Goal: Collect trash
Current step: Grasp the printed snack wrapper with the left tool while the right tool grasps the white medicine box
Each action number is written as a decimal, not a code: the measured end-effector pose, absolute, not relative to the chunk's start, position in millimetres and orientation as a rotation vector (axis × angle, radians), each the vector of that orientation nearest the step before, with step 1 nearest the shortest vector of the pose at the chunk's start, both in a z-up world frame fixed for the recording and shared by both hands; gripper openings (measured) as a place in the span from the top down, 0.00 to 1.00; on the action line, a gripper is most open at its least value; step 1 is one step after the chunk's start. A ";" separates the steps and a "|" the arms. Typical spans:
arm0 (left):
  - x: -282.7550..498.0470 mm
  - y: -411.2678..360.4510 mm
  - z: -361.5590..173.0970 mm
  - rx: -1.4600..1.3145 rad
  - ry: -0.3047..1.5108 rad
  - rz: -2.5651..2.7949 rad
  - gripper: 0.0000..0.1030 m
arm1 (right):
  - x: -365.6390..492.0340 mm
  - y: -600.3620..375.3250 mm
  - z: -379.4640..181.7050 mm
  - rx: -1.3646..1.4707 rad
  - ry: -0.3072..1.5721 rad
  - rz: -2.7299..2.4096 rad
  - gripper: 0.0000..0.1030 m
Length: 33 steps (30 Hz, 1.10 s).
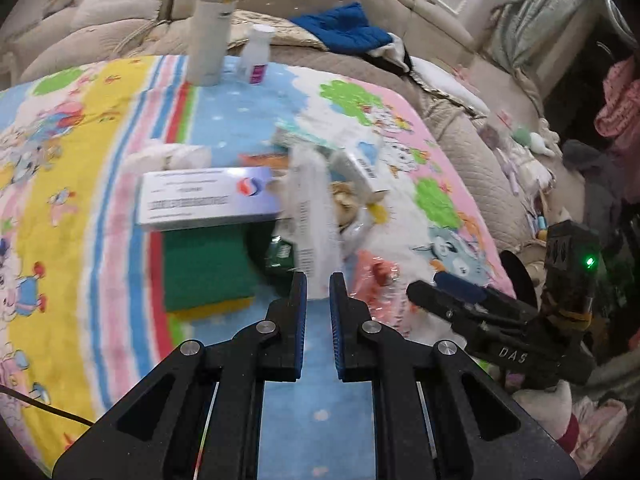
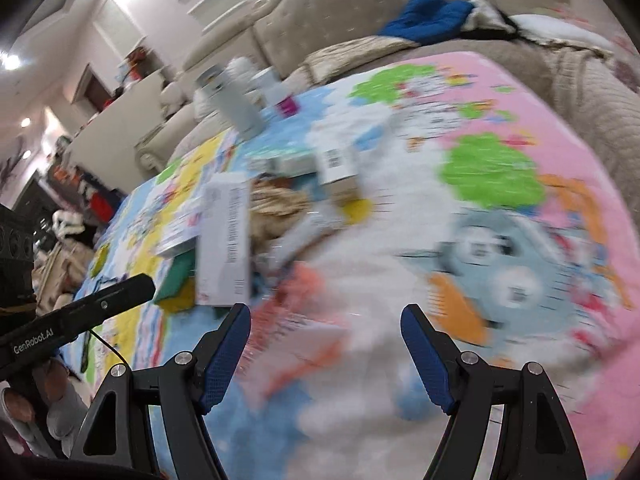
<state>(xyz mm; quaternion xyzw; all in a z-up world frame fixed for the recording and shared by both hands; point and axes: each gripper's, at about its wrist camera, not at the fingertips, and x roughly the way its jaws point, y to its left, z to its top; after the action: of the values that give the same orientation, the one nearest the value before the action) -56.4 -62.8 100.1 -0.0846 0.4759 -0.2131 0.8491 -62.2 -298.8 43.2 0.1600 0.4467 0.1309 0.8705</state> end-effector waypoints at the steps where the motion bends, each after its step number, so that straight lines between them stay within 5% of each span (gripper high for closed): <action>1: -57.9 -62.2 98.0 -0.175 1.008 -0.456 0.91 | -59.9 -293.3 45.7 0.323 0.925 0.269 0.27; 6: -63.4 -82.9 79.0 -0.159 1.056 -0.528 0.86 | -61.0 -301.9 53.7 0.309 0.905 0.209 0.27; 10: -69.9 -117.6 66.8 -0.129 1.054 -0.589 0.47 | -72.3 -329.6 56.1 0.329 0.904 0.142 0.27; 21: -56.7 -184.8 24.1 0.146 1.055 -0.469 0.39 | -90.8 -367.3 48.7 0.393 0.906 0.108 0.27; 24: -55.4 -178.6 24.5 0.112 1.068 -0.488 0.45 | -90.7 -369.1 47.2 0.399 0.907 0.107 0.27; 27: -55.7 -162.2 33.1 0.032 1.092 -0.532 0.80 | -90.6 -367.3 48.6 0.401 0.903 0.111 0.27; 33: -77.0 -129.7 72.8 -0.042 1.048 -0.616 0.87 | -84.3 -348.4 50.7 0.387 0.902 0.160 0.27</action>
<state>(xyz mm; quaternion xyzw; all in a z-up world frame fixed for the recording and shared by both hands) -77.0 -129.7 72.8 -0.0197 0.4923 -0.2895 0.8207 -84.3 -348.4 50.7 0.1855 0.4326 0.0768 0.8789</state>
